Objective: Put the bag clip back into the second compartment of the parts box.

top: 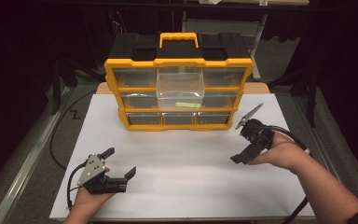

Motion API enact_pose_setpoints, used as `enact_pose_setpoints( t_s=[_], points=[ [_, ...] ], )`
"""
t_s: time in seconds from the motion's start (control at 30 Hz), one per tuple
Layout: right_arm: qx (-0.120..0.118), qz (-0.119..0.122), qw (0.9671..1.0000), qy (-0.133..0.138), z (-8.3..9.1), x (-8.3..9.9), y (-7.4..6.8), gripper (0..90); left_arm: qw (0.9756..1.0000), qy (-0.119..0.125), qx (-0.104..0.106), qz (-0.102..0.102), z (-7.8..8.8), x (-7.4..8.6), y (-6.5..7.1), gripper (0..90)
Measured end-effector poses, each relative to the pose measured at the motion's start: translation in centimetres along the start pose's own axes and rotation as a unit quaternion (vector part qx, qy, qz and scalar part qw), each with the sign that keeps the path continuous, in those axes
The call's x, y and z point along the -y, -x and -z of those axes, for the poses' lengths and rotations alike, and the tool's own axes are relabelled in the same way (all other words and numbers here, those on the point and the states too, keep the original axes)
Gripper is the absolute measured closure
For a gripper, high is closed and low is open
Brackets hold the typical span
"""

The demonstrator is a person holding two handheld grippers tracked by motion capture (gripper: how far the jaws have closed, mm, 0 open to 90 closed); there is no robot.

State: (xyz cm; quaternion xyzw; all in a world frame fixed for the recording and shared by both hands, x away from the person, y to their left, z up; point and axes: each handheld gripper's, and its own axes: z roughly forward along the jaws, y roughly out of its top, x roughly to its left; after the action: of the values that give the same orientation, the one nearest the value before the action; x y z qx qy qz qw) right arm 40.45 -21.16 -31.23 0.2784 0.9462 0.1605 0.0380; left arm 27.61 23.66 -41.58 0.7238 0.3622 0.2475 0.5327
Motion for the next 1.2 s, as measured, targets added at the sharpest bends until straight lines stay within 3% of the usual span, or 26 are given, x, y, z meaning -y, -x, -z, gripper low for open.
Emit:
enact_pose_setpoints(
  t_s=[0.2, 0.37, 0.57, 0.7, 0.83, 0.93, 1.03, 1.1, 1.2],
  points=[
    [-0.001, -0.014, 0.9998, -0.016, -4.1, 1.1, 0.1, 0.0, 1.0000, -0.005, -0.003, -0.002, -0.2, 0.0, 0.1, 0.4],
    [-0.005, -0.008, 0.9997, -0.024, -6.9, 1.8, -0.3, 0.0, 0.9999, -0.011, -0.006, -0.002, -0.2, 0.1, 0.1, 0.4],
    [0.009, -0.010, 0.9995, -0.029, -8.5, 2.2, -0.5, 0.0, 0.9999, -0.009, -0.005, 0.001, -0.1, 0.0, 0.0, 0.4],
    [0.015, -0.014, 0.9998, 0.005, -8.2, 2.5, -0.5, 0.0, 0.9999, -0.010, -0.005, 0.008, -0.2, 0.1, -0.2, 0.5],
    [0.007, -0.023, 0.9975, 0.067, -7.5, 3.2, -0.7, 0.0, 0.9999, -0.009, -0.003, 0.009, -0.2, 0.0, -0.2, 0.4],
    [0.005, -0.033, 0.9922, 0.120, -7.2, 3.8, -1.0, 0.0, 0.9999, -0.008, -0.003, 0.012, -0.2, 0.0, -0.3, 0.4],
    [0.009, -0.048, 0.9835, 0.174, -6.9, 4.4, -1.3, 0.0, 0.9998, -0.007, -0.003, 0.017, -0.2, 0.0, -0.3, 0.4],
    [0.005, -0.062, 0.9752, 0.212, -6.6, 4.7, -1.4, 0.0, 0.9998, -0.009, -0.005, 0.017, -0.2, 0.0, -0.4, 0.4],
    [0.007, -0.078, 0.9592, 0.272, -6.2, 5.4, -1.6, 0.0, 0.9998, -0.008, -0.006, 0.017, -0.1, 0.0, -0.4, 0.4]
  ],
)
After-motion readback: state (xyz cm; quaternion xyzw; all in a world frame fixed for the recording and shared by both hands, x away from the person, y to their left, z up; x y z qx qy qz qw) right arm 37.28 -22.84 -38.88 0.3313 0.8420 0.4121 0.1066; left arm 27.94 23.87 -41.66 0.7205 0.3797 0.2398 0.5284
